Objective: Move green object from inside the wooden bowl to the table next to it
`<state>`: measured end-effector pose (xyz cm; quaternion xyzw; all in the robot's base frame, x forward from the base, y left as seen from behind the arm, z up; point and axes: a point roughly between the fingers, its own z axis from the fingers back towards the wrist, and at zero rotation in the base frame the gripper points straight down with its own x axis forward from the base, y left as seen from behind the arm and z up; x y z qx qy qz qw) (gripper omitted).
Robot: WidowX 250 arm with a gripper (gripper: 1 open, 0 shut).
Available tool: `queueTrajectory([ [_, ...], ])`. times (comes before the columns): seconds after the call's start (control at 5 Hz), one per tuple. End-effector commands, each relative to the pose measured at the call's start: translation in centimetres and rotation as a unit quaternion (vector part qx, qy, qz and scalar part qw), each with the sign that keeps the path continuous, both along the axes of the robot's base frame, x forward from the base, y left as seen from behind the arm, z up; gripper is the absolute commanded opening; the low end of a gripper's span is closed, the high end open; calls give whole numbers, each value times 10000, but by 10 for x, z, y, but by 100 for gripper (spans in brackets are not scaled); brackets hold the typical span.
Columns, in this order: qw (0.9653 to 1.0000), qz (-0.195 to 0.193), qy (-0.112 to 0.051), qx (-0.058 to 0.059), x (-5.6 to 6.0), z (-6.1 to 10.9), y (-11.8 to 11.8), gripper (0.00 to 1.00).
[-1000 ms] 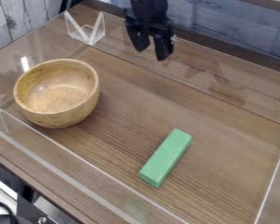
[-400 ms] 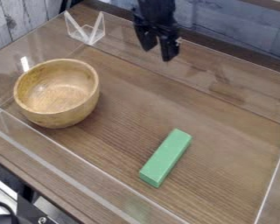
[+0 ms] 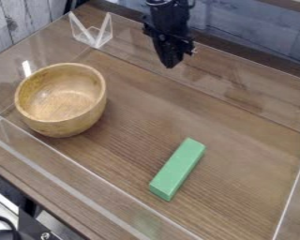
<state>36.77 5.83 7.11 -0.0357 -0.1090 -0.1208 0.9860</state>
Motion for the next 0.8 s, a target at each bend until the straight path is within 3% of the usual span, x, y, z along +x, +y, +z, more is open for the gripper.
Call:
queueTrajectory([
  [0.0, 9998, -72, -163, 64, 5, 14, -4, 0],
  [0.2, 9999, -87, -115, 49, -1, 15, -1, 0],
  [0.4, 9999, -79, -89, 37, -8, 18, 3, 100],
  [0.6, 10000, -27, -87, -4, -14, 24, 5, 100],
])
